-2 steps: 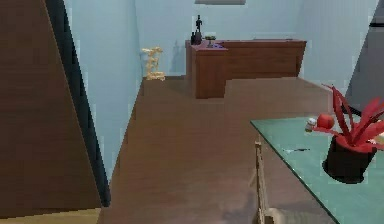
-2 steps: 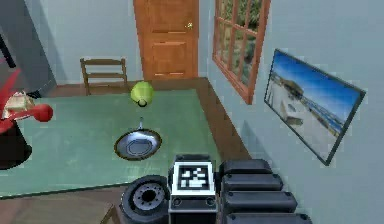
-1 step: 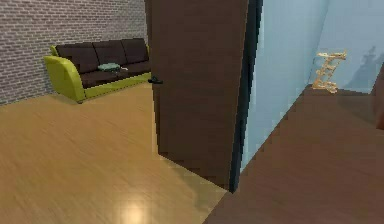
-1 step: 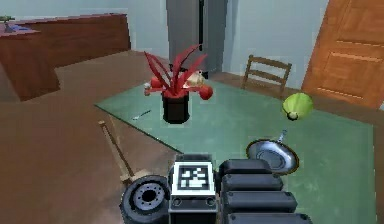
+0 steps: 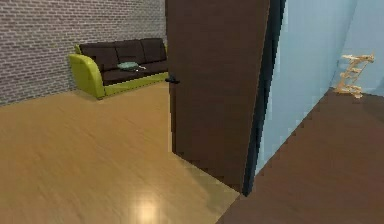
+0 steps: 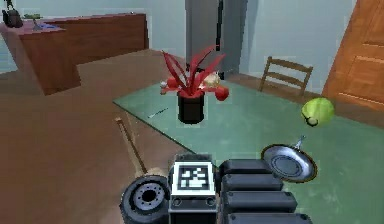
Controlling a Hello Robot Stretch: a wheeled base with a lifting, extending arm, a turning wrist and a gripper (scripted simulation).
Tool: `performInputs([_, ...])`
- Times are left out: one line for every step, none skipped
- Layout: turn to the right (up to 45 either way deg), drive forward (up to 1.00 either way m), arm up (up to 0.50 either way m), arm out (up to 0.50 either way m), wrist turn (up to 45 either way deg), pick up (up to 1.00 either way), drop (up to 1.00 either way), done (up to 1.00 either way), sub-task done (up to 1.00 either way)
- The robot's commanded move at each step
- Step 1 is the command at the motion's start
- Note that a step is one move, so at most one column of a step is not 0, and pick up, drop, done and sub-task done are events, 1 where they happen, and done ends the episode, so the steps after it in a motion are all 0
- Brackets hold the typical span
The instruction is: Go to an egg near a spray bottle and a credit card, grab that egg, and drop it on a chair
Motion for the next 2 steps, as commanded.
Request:
performInputs([0.0,0.2,0.0,0.0,0.0,0.0,0.0,0.0,0.0])
performInputs([45.0,0.0,0.0,0.0,0.0,0.0,0.0,0.0,0.0])
